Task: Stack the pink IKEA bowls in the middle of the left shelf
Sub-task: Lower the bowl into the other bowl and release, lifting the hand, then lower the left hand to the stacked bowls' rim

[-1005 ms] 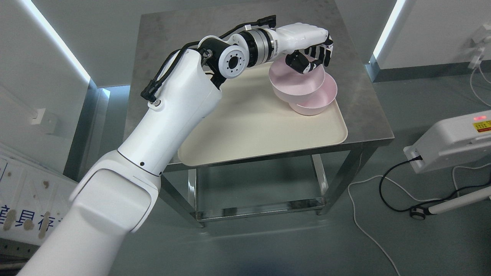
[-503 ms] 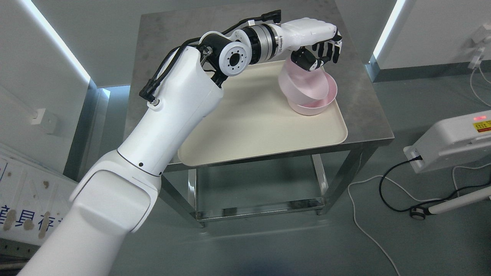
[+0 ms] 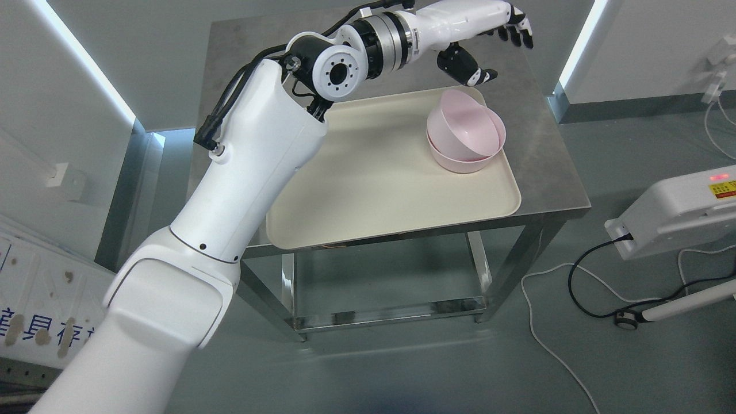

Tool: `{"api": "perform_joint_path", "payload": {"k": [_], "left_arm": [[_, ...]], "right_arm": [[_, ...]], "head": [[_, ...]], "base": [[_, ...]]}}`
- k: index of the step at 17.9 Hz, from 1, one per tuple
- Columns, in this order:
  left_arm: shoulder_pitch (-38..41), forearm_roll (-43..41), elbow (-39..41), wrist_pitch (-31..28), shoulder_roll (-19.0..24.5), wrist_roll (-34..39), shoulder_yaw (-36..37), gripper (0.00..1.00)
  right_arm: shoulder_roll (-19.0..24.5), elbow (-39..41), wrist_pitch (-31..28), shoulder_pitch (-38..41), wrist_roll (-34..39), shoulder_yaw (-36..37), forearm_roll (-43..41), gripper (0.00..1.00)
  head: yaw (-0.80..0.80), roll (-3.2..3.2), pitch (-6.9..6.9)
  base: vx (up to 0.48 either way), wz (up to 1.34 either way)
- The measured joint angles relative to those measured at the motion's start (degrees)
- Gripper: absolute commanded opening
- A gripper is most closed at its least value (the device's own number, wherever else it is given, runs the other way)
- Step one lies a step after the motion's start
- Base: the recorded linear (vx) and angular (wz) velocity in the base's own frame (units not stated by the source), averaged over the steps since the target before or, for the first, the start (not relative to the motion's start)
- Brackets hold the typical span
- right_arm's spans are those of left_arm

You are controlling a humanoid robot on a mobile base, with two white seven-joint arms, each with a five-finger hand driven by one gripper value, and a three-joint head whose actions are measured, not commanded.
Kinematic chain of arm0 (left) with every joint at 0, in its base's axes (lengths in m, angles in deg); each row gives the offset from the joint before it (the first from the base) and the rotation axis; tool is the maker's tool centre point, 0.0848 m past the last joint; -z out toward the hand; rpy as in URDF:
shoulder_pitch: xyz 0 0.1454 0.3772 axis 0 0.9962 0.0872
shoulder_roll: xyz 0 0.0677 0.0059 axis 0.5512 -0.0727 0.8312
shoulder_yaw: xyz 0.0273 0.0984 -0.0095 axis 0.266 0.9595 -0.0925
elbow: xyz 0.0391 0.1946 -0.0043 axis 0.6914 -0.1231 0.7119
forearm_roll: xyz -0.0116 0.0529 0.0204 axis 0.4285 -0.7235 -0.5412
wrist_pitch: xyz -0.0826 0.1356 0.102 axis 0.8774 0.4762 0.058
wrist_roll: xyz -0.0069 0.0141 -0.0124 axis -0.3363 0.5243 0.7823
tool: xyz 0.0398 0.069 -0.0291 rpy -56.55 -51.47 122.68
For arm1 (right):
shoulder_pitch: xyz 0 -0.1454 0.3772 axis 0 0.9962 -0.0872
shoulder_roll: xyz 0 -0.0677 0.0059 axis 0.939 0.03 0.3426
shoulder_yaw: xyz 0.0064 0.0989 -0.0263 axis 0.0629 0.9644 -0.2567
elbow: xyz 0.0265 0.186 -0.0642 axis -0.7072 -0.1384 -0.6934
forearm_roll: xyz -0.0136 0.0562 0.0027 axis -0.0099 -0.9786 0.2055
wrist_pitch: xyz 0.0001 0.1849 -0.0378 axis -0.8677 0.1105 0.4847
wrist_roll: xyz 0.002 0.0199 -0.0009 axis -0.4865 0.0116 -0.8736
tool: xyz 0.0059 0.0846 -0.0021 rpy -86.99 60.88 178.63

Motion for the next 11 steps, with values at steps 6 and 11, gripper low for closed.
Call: {"api": "perform_joint_path", "payload": {"k": [6,11], "left_arm": [[10.9,1.1,7.4,-0.2,0.0,-9.4,-4.9,0.73],[17.7,-2.2,12.2,0.1,0.0,-11.5,-6.2,0.73]], "right_arm": [[0.0,0.0,0.0,0.0,0.0,0.0,0.0,1.0],[0.0,0.0,0.0,0.0,0.0,0.0,0.0,1.0]], "head": [[0.0,0.0,0.0],[0.0,0.0,0.0]], "base": [[0.0,0.0],[0.0,0.0]]}}
